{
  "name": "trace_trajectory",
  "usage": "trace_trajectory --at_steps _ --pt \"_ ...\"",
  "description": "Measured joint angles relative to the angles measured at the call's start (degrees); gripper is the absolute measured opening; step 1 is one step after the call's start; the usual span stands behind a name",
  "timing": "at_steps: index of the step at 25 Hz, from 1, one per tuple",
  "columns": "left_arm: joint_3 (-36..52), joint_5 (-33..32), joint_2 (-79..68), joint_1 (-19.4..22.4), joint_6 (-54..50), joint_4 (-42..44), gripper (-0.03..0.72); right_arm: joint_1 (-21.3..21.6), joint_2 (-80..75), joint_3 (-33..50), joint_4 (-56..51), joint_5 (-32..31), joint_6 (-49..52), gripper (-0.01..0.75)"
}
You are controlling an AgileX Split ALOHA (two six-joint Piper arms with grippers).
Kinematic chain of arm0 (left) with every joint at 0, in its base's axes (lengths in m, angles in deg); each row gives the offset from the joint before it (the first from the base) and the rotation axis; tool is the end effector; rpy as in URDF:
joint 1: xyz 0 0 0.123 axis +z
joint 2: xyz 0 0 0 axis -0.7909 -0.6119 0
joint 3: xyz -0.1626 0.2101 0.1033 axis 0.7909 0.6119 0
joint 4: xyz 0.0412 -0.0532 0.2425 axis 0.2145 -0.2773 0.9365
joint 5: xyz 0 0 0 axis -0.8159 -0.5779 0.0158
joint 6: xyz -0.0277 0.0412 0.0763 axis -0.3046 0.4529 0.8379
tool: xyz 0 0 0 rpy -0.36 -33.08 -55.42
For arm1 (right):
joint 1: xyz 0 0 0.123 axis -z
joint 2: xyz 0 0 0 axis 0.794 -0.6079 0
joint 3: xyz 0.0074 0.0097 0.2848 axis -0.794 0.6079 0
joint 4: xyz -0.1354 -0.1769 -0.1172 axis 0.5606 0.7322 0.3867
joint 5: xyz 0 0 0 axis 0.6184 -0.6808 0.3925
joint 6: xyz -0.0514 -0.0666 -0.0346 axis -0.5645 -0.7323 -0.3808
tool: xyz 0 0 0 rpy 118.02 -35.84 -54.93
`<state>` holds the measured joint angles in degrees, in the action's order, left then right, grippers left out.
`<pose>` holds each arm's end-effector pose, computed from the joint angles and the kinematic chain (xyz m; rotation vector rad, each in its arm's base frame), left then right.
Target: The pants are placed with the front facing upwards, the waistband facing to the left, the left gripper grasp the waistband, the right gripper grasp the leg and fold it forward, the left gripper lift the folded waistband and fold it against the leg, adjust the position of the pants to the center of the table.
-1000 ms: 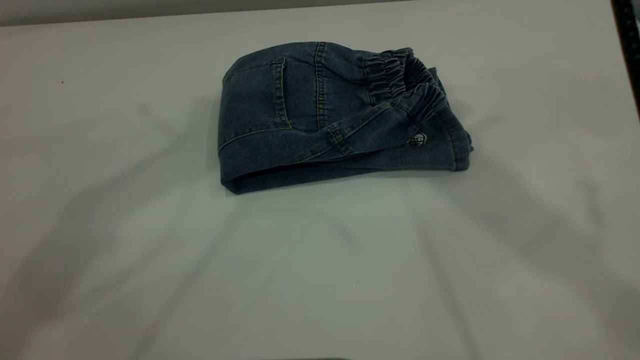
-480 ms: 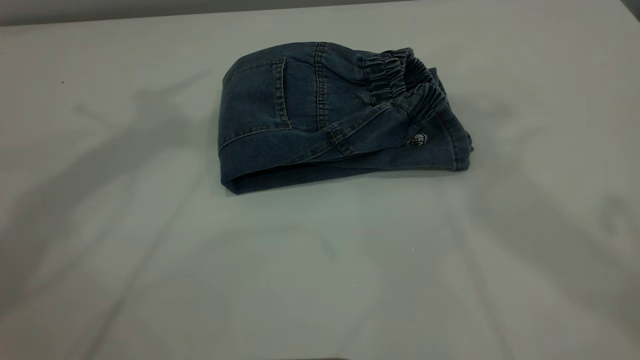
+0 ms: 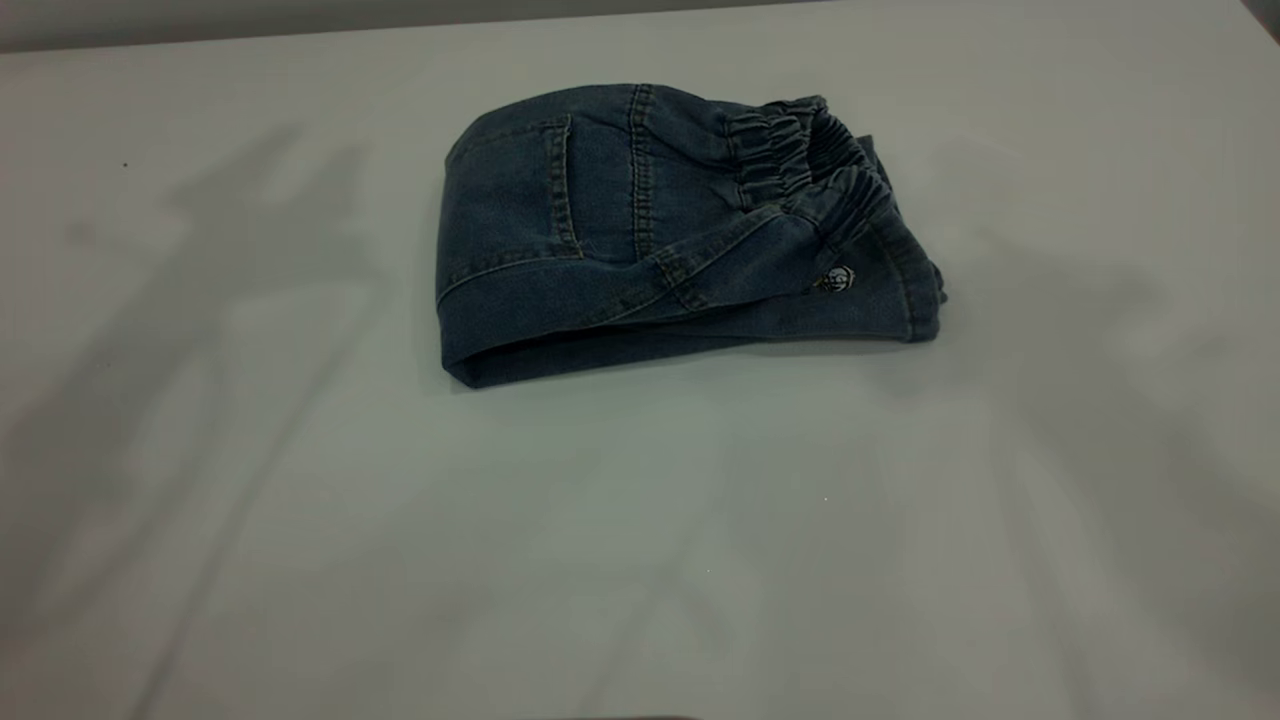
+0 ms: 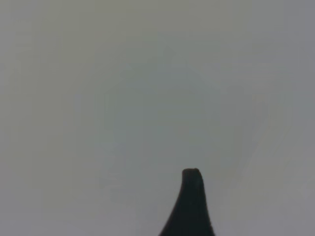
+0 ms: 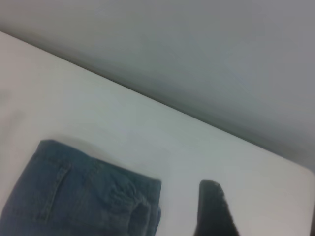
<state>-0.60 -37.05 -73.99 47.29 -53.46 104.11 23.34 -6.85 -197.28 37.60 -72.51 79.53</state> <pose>0.3608 -0.0569 0.4006 0.9361 1.4227 0.3146 0.2821 0.1364 0.5034 -0.4581 2.1933 0.0423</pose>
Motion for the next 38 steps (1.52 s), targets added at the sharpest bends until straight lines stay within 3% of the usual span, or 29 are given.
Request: trace_trajectory --at_steps 8,13,18,22,27,32,38 --pt "10.51 -19.71 13.12 0.00 6.98 -0.06 0.570 0.00 7.47 10.45 -0.05 -0.05 0.20 0.363" --pt "10.97 -23.74 21.15 0.00 3.65 -2.77 0.570 0.00 13.46 15.99 -0.17 -0.05 1.24 0.363" --pt "11.71 -22.74 29.55 0.00 -3.72 -8.82 0.570 0.00 21.48 22.22 -0.28 -0.05 2.68 0.363" --pt "14.47 -17.60 37.86 0.00 -5.00 -8.77 0.570 0.00 28.12 27.26 -0.28 -0.16 3.65 0.363" --pt "20.15 -9.82 46.96 0.00 3.85 -0.62 0.570 0.00 33.76 32.28 -0.28 -0.21 3.83 0.363" --pt "27.14 -8.72 53.76 0.00 15.53 -0.05 0.562 0.00 36.13 36.08 -0.28 -0.21 4.98 0.363" --pt "32.72 -8.21 64.26 0.00 6.96 -0.05 0.493 0.00 36.25 37.87 -0.85 -0.21 6.19 0.363"
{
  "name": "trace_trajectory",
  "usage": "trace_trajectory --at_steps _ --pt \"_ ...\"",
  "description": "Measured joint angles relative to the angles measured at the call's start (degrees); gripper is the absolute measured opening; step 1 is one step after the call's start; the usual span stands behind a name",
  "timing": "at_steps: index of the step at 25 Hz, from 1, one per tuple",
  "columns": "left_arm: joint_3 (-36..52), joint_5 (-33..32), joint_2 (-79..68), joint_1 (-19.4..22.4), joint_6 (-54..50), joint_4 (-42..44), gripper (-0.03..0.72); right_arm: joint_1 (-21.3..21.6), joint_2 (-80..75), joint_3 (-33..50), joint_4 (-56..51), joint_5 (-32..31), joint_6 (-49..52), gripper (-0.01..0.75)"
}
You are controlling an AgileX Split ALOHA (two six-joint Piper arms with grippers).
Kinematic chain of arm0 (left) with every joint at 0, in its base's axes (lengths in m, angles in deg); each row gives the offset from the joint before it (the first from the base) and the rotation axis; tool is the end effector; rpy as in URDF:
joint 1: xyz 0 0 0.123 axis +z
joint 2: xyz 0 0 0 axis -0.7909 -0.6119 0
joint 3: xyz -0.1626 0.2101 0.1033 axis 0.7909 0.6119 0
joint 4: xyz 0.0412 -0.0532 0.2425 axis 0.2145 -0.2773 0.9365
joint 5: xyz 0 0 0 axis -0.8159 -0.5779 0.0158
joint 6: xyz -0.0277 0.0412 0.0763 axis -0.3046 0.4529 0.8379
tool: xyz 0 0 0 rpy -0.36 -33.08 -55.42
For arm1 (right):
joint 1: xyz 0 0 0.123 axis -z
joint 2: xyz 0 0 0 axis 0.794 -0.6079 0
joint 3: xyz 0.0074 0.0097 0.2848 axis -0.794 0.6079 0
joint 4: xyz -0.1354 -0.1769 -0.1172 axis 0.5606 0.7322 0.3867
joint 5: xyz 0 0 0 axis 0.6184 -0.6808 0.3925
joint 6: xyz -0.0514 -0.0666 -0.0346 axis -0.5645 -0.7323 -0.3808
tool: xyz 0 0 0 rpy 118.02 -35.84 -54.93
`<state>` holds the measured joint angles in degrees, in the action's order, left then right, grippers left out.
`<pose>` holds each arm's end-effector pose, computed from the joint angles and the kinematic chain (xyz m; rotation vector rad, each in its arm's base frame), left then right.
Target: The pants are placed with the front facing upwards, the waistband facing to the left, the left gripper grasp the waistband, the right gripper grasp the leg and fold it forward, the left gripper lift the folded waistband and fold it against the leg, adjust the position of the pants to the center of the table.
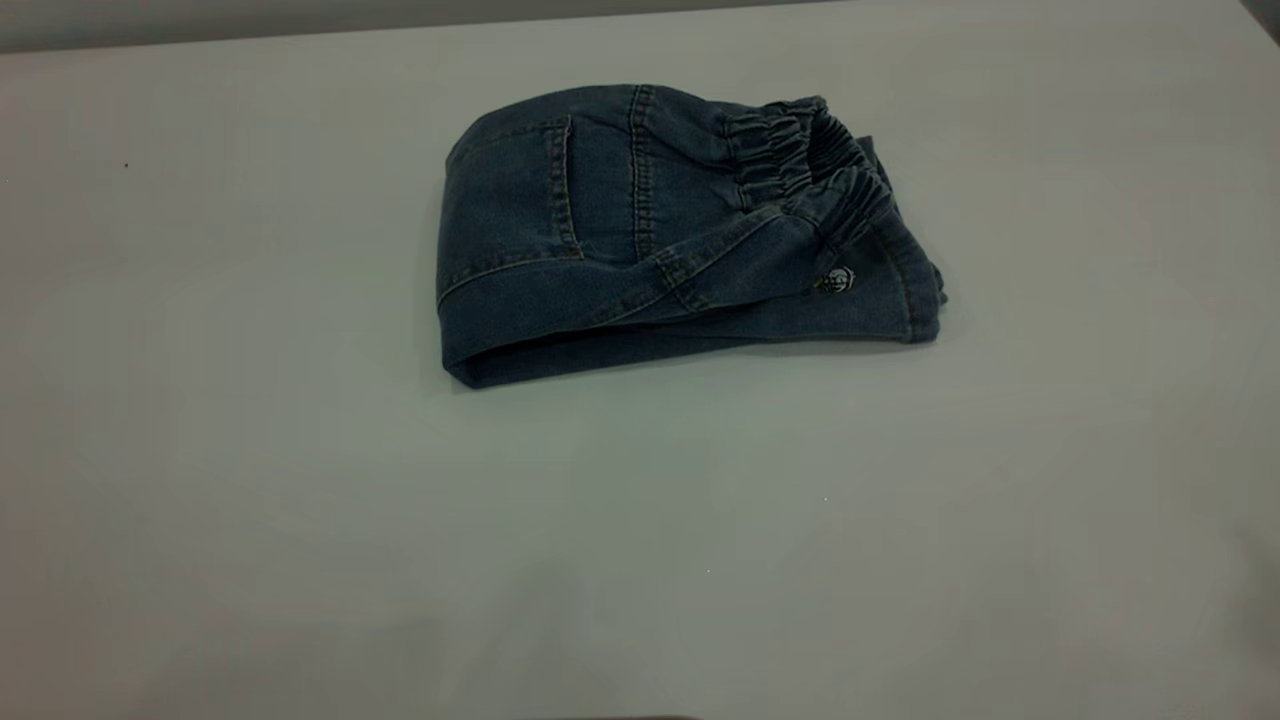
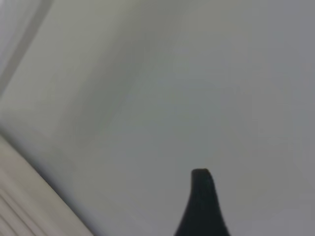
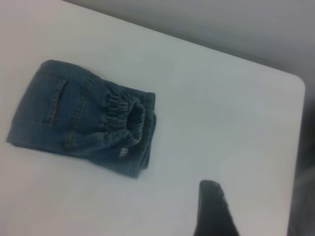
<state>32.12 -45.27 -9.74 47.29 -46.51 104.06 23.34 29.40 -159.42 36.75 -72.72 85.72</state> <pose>0.0473 -0.0170 0.4449 0.6744 0.9292 0.6825 0.1308 0.0532 0.4682 -0.3504 2.2493 0.1066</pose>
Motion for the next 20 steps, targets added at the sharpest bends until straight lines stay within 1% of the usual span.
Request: trace_trajectory --at_steps 2,5,8,14,20 --pt "1.42 0.07 1.63 0.00 -2.55 0.00 0.472 0.00 0.00 0.07 -0.62 0.00 0.19 0.363" --pt "2.30 1.10 3.07 0.00 -3.20 0.00 0.456 0.00 0.00 0.11 -1.51 0.00 0.80 0.363" --pt "2.30 3.93 5.17 0.00 -3.18 0.00 0.454 0.00 0.00 0.13 -2.06 0.00 0.94 0.363" --pt "-1.61 6.43 4.92 0.00 4.15 0.00 0.448 0.00 0.00 0.18 -2.17 0.00 1.02 0.363" --pt "-7.80 10.64 -2.80 0.00 5.90 -0.01 0.444 0.00 0.00 0.18 -2.17 0.00 1.07 0.363"
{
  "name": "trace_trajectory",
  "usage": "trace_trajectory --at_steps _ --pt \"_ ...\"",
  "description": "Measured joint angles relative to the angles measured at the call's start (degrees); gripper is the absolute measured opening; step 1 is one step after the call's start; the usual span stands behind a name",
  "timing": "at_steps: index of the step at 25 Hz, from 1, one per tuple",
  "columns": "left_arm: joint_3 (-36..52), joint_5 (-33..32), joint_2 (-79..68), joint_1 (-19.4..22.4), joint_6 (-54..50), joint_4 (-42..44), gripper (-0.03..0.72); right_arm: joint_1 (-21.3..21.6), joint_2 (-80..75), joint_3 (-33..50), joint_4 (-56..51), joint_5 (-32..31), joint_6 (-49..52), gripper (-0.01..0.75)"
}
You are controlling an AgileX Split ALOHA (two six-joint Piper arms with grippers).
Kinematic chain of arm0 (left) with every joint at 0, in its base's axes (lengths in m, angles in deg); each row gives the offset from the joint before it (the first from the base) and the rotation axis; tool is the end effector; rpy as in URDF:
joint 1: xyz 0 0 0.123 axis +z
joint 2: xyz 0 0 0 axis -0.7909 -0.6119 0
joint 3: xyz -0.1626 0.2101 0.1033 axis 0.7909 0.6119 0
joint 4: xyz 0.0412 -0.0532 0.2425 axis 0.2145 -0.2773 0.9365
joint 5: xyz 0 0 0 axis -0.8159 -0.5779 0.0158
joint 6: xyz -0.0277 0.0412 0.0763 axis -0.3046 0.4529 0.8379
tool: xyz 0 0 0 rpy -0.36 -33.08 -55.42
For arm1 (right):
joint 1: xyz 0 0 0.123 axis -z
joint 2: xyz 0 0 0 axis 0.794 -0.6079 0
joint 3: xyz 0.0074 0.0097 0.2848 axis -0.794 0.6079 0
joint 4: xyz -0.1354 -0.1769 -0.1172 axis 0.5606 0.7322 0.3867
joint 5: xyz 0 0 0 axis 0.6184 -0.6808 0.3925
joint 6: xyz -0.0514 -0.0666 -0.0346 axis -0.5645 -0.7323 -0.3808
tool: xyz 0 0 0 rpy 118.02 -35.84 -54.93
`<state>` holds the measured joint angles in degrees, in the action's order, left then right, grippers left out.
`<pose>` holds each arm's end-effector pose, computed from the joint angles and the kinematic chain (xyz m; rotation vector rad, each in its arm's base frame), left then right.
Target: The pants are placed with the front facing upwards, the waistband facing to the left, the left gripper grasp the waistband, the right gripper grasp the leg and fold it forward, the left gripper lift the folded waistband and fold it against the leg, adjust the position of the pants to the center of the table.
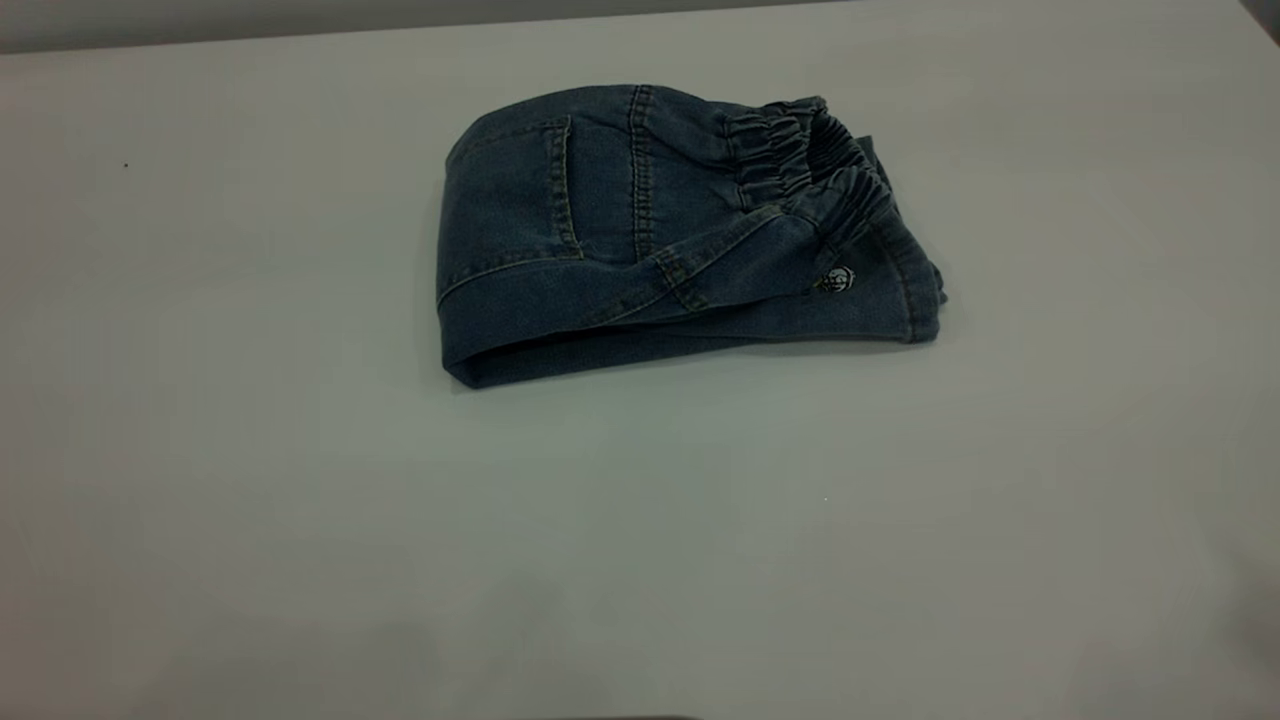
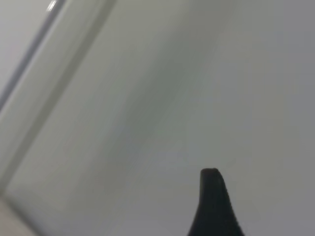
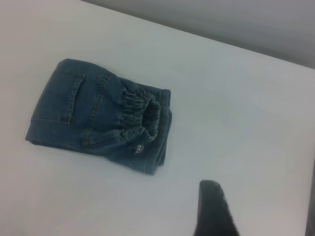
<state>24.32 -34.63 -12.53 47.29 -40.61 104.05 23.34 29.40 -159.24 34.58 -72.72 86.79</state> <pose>0.0354 -0.0321 0.4767 0.8361 0.7501 0.6933 0.1297 0.0563 0.4668 -0.3377 2.2648 0.1604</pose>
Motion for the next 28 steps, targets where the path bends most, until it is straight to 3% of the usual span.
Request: trace_trajectory --at_steps 6,12,19,23,28 --pt "-1.15 7.75 -4.90 0.00 17.34 -0.14 0.444 0.00 0.00 0.00 0.00 0.00 0.00 0.363" --pt "-1.15 7.93 0.62 0.00 13.91 -1.45 0.444 0.00 0.00 0.00 0.00 0.00 0.00 0.363" --pt "-1.28 4.53 10.63 0.00 -0.09 -4.23 0.443 0.00 0.35 0.00 -2.50 0.00 0.00 0.363" --pt "-1.20 1.17 17.22 0.00 -14.72 -2.71 0.426 0.00 4.21 0.39 -8.00 0.00 -0.17 0.363" --pt "2.76 -0.62 23.11 0.00 -30.26 -0.01 0.410 0.00 15.95 7.66 -10.67 0.05 -3.74 0.363"
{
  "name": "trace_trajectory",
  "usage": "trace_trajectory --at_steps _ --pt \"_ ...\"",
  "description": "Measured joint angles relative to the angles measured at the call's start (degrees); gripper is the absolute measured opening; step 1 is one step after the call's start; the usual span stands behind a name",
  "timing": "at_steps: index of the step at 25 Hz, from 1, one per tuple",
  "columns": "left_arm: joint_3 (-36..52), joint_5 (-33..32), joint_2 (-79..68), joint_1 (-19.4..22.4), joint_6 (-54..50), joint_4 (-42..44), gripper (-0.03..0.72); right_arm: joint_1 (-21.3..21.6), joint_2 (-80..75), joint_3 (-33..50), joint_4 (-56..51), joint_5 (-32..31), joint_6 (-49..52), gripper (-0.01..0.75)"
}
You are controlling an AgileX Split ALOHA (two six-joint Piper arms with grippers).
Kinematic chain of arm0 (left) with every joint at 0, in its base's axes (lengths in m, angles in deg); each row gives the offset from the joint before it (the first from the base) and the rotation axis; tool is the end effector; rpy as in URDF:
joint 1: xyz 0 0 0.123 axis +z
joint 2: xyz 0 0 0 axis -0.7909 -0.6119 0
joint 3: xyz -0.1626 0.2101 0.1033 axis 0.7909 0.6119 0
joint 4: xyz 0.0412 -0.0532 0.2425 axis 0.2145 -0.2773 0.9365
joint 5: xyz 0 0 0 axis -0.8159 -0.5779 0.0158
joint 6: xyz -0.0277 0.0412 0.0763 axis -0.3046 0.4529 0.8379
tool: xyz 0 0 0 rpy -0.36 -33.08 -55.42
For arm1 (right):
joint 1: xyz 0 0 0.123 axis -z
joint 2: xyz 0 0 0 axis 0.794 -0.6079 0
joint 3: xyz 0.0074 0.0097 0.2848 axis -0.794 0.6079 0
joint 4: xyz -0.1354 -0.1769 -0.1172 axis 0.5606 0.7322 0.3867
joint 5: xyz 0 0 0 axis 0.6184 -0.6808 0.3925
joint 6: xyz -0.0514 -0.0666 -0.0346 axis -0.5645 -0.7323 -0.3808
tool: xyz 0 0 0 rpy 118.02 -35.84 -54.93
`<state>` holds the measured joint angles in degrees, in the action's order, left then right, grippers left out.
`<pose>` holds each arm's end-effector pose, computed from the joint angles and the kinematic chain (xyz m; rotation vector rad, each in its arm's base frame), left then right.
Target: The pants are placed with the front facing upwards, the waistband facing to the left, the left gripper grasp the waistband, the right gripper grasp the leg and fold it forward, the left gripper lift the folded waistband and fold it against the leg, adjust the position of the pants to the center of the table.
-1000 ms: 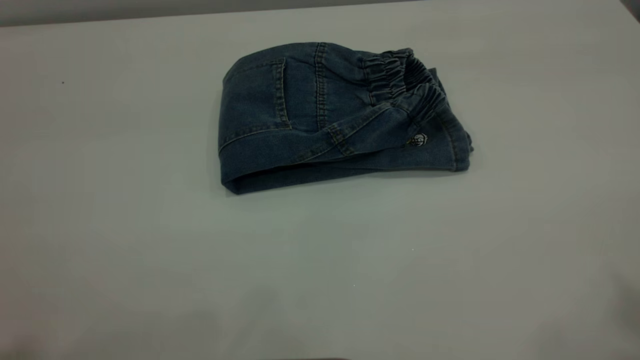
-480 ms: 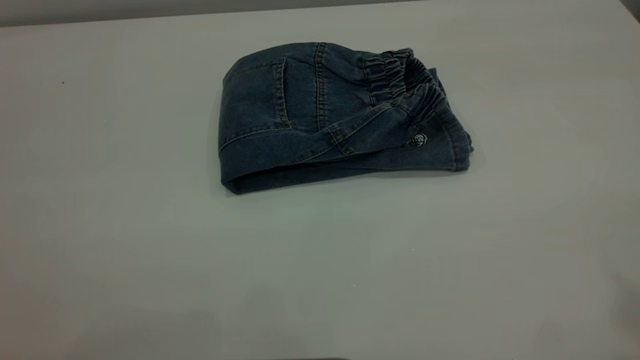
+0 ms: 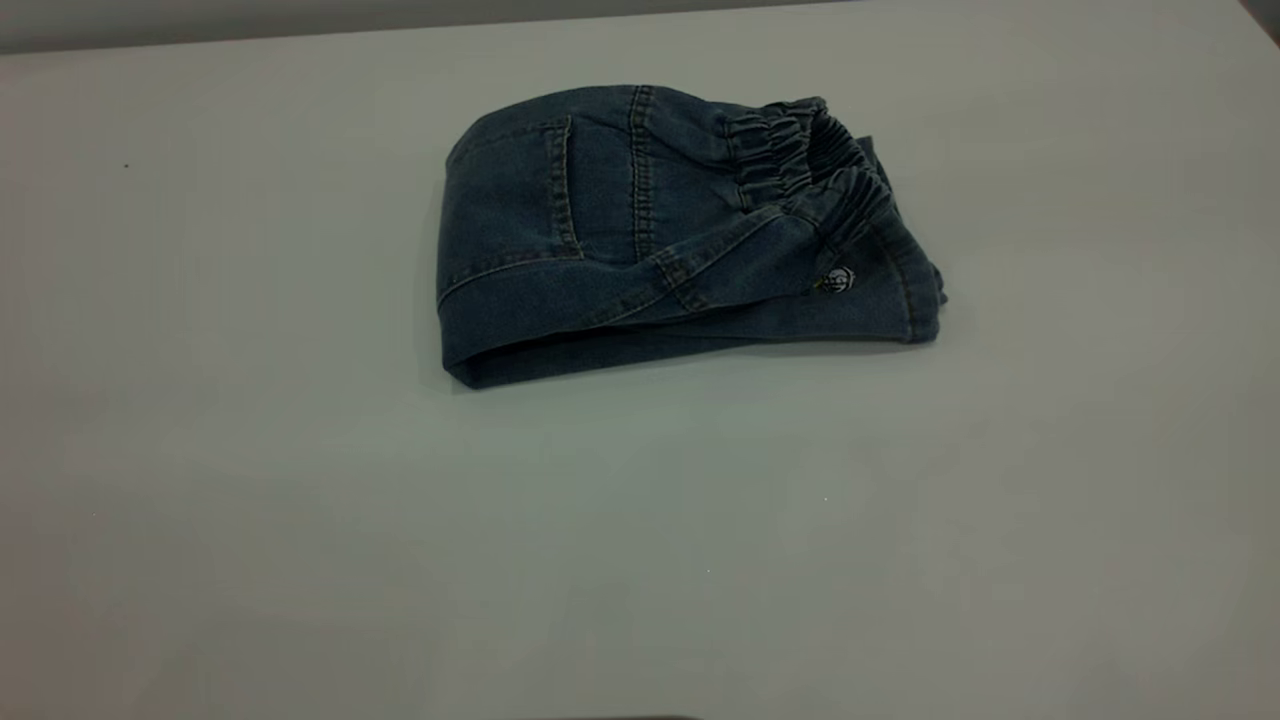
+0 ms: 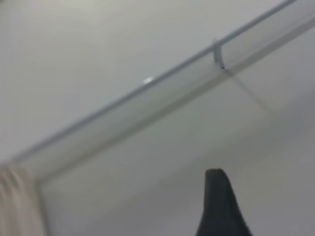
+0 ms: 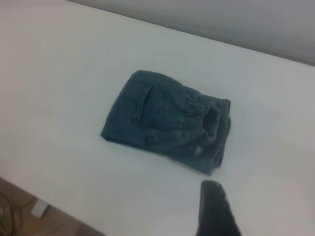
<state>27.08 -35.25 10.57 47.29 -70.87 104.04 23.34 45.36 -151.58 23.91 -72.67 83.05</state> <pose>-0.0922 -0.0201 0.4548 0.5004 0.5851 0.3048 0.0521 0.0314 0.4587 -0.4213 2.1386 0.3928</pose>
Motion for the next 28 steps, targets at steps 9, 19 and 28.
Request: trace_trajectory --at_steps 9,19,28 --pt "8.01 1.19 0.63 0.00 -12.32 0.06 0.409 0.00 18.49 22.26 -0.07 -0.09 -0.81 0.363" --pt "13.10 3.91 0.63 0.00 -18.67 0.06 0.409 0.00 29.33 43.73 1.64 5.89 0.53 0.363" --pt "13.78 6.78 0.57 0.00 -18.80 0.06 0.408 0.00 30.32 46.80 1.70 8.23 0.53 0.363"
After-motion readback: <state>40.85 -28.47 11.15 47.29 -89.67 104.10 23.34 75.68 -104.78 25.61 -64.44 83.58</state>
